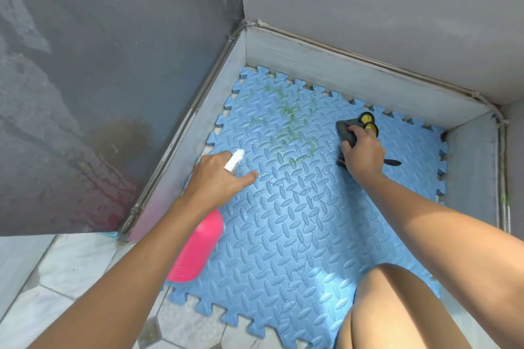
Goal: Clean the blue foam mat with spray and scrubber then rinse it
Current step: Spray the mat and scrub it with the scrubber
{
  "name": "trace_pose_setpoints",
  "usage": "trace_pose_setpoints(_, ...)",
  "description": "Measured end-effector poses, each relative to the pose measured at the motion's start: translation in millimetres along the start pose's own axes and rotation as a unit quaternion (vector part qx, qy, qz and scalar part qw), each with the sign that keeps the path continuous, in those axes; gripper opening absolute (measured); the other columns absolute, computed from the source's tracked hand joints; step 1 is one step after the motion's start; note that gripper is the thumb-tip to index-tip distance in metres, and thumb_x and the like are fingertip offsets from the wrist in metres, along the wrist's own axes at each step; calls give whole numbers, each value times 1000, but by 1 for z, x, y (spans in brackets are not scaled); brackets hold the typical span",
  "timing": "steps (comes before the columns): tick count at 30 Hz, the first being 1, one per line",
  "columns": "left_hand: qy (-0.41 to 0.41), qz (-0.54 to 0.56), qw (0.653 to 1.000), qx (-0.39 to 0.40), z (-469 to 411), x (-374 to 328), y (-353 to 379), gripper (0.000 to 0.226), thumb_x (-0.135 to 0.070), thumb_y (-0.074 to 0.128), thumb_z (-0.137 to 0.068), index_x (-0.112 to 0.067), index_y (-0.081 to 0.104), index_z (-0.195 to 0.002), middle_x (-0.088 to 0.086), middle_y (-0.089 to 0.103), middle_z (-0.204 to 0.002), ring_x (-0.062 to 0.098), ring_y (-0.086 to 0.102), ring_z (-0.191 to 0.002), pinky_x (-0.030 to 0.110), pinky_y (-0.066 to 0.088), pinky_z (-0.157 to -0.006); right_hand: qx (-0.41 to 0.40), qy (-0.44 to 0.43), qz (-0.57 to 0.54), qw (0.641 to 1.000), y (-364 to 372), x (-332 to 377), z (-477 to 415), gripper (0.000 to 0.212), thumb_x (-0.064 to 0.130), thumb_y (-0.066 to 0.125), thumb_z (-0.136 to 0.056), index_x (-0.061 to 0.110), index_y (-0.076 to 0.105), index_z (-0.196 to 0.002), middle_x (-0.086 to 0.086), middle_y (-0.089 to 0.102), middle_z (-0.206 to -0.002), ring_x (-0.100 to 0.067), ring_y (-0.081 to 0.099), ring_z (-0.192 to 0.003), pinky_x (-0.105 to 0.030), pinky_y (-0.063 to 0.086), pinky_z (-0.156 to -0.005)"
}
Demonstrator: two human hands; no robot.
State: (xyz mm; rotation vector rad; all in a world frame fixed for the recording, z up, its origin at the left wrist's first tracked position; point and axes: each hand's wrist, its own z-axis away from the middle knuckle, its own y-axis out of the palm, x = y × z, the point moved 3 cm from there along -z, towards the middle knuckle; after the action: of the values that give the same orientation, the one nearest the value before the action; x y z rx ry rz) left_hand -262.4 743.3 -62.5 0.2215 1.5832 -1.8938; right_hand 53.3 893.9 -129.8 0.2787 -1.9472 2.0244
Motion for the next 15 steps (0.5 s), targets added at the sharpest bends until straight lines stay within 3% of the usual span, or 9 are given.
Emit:
trace_pose_setpoints(3,39,17,999,26,7,-11,8,57,-60,76,-77,-16,45,-59,-1,52,-56,23,52,-60,32,34,-56,4,2,-6,1000,0,1,1,44,24,57,-92,17,56,-136,-10,55,-133,-34,59,-106,-48,41,-98)
trace_pose_setpoints(8,68,24,997,18,-3,-15,5,55,-67,69,-73,-17,50,-64,-3,57,-59,14,55,-59,32,42,-59,7,-5,-10,1000,1,0,2,45,24,57,-92,17,56,-137,-10,55,-133,-33,60,-106,-47,42,-96)
trace_pose_setpoints(12,35,43,998,-33,-12,-24,-3,59,-64,67,-71,-13,43,-57,2,48,-51,26,50,-55,37,43,-55,0,-14,-21,1000,1,-1,2,45,24,56,-93,16,55,-137,-10,55,-133,-33,60,-105,-46,42,-96)
trace_pose_setpoints(15,34,73,994,-68,-22,-35,-12,54,-56,76,-76,-15,46,-58,-2,51,-54,26,53,-59,33,38,-59,4,-14,-20,1000,3,-1,1,45,24,56,-93,17,55,-137,-10,54,-133,-33,59,-105,-45,40,-96)
